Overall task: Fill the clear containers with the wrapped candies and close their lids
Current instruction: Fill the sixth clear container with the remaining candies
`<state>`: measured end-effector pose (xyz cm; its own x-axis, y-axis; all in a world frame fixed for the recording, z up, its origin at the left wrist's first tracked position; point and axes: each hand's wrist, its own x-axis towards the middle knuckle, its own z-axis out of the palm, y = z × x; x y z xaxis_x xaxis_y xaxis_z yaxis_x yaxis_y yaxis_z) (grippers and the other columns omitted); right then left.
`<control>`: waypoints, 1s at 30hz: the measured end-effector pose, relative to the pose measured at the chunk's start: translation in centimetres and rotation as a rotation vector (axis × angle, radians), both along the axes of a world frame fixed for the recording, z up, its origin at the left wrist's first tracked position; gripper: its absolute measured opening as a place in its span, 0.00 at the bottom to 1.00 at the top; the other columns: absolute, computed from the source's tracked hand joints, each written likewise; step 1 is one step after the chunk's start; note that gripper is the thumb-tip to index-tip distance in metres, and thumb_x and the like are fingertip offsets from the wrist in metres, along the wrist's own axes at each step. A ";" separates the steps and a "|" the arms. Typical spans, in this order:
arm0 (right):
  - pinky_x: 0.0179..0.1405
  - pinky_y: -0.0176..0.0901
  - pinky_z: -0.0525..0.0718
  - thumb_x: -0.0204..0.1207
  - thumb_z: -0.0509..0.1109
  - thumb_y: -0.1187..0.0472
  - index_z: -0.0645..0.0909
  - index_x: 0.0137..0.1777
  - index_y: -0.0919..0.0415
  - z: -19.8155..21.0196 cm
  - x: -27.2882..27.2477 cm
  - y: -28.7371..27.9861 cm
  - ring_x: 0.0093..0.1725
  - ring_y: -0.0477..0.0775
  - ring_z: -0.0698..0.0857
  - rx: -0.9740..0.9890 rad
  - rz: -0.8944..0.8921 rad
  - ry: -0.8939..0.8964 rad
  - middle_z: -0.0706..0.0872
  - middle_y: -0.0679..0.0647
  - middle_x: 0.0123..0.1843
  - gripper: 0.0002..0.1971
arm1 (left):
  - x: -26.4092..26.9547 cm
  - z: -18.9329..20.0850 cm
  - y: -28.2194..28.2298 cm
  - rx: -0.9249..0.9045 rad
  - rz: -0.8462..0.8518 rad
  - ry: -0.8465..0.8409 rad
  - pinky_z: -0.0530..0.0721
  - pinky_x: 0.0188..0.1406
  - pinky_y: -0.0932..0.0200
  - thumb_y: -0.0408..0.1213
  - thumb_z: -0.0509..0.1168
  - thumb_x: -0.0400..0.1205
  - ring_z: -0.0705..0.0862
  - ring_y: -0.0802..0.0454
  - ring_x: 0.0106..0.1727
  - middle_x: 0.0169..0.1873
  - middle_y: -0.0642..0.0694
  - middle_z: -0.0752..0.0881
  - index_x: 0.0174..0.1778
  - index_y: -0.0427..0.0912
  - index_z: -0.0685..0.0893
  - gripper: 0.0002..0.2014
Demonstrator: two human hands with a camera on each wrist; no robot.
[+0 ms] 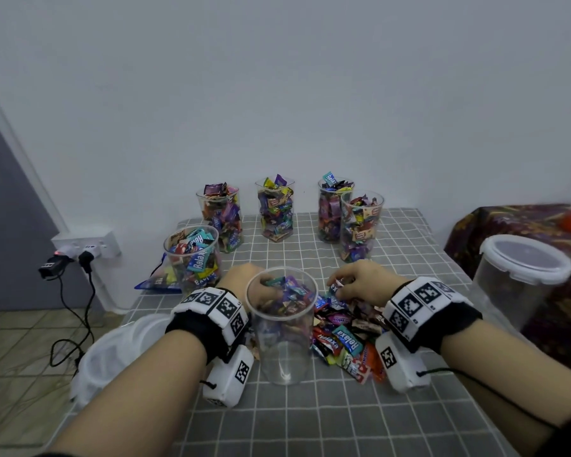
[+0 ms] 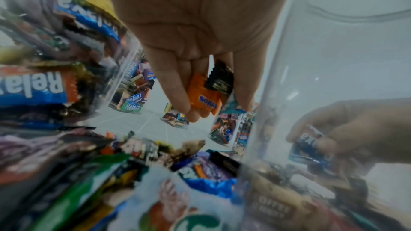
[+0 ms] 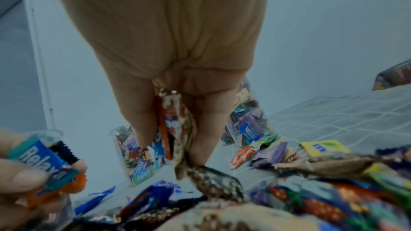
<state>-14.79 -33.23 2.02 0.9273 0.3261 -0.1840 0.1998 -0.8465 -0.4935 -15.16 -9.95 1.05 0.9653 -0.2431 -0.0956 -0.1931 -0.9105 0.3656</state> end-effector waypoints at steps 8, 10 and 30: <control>0.35 0.35 0.80 0.75 0.72 0.65 0.85 0.56 0.55 0.9 -0.8 0.4 0.37 0.51 0.83 0.263 -0.017 -0.014 0.85 0.51 0.39 0.11 | -1.3 0.8 0.2 -0.286 0.091 -0.069 0.76 0.37 0.59 0.46 0.72 0.76 0.81 0.56 0.34 0.27 0.52 0.83 0.33 0.46 0.86 0.09; 0.35 0.33 0.81 0.76 0.71 0.66 0.85 0.57 0.56 1.7 -1.0 0.5 0.35 0.46 0.84 0.342 -0.023 -0.022 0.86 0.48 0.37 0.11 | -1.4 0.9 0.6 -0.372 0.110 -0.066 0.81 0.44 0.55 0.45 0.73 0.75 0.85 0.48 0.38 0.30 0.49 0.86 0.39 0.44 0.88 0.08; 0.40 0.28 0.82 0.77 0.71 0.64 0.85 0.58 0.53 7.7 -5.0 5.8 0.35 0.30 0.82 0.518 0.233 -0.194 0.85 0.34 0.34 0.12 | -3.1 2.8 1.2 -0.936 0.226 -0.066 0.83 0.34 0.65 0.29 0.70 0.77 0.82 0.54 0.32 0.29 0.46 0.84 0.38 0.43 0.86 0.05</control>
<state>-19.76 -27.47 9.73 0.8215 0.5266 0.2187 0.4789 -0.4289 -0.7660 -18.28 -8.73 3.83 0.9951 -0.0006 0.0985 -0.0949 -0.2735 0.9572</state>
